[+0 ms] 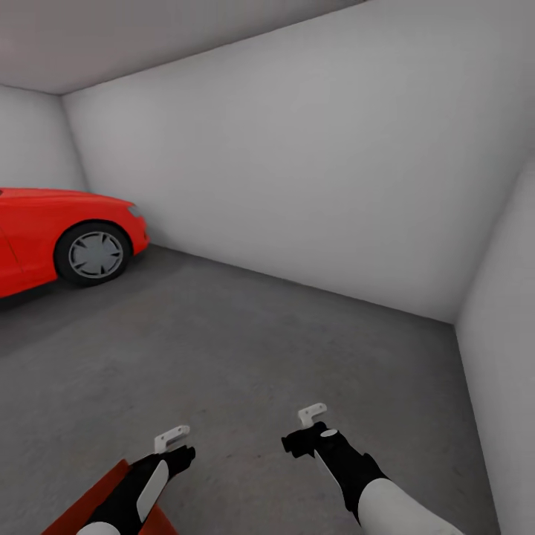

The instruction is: Move the two storage containers from the living room to the garage. In the garage, place one container on the floor and stack the other container on top of it (either order is fine).

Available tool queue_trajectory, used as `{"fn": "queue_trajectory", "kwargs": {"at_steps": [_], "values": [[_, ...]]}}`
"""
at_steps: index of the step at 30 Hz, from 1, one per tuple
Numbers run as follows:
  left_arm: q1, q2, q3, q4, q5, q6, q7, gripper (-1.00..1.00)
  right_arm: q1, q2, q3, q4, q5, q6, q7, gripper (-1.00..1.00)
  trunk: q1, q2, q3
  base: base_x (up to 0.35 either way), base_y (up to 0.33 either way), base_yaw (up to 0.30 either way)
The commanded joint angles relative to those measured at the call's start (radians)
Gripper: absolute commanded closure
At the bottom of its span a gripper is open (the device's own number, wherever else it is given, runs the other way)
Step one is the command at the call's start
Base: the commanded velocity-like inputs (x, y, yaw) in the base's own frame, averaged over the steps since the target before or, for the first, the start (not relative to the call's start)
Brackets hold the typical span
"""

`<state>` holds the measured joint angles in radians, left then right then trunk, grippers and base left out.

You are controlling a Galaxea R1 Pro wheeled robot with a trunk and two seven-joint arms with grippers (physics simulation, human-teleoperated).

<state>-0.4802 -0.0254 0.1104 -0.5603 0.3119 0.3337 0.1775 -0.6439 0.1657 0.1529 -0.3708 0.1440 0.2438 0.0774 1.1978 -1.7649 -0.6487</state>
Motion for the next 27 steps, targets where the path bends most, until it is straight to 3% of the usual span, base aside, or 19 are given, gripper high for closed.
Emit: {"fn": "queue_trajectory", "kwargs": {"at_steps": [1, 12, 19, 27], "values": [[0.0, -0.001, 0.003, -0.003, 0.011, 0.005, 0.005, -1.0, 0.0, 0.0, 0.001, -0.002, 0.011, 0.006, 0.004, -1.0, 0.0, 0.0, 0.0, 0.0, 0.0, -0.214], [0.0, -0.004, 0.0, -0.002, 0.01, 0.003, 0.005, -1.0, 0.0, 0.0, 0.002, -0.002, 0.011, 0.006, 0.008, -1.0, 0.0, 0.0, 0.013, 0.0, 0.0, -0.214], [0.0, -0.001, 0.002, -0.003, 0.01, 0.002, 0.005, -1.0, 0.001, 0.0, 0.002, 0.003, 0.01, 0.006, 0.066, -1.0, 0.0, 0.0, 0.021, 0.0, 0.0, -0.214], [0.0, 0.0, 0.002, -0.003, 0.01, 0.002, 0.006, -1.0, 0.001, 0.0, 0.002, 0.004, 0.01, 0.006, 0.077, -1.0, 0.0, 0.0, 0.03, 0.0, 0.0, -0.214]]}}
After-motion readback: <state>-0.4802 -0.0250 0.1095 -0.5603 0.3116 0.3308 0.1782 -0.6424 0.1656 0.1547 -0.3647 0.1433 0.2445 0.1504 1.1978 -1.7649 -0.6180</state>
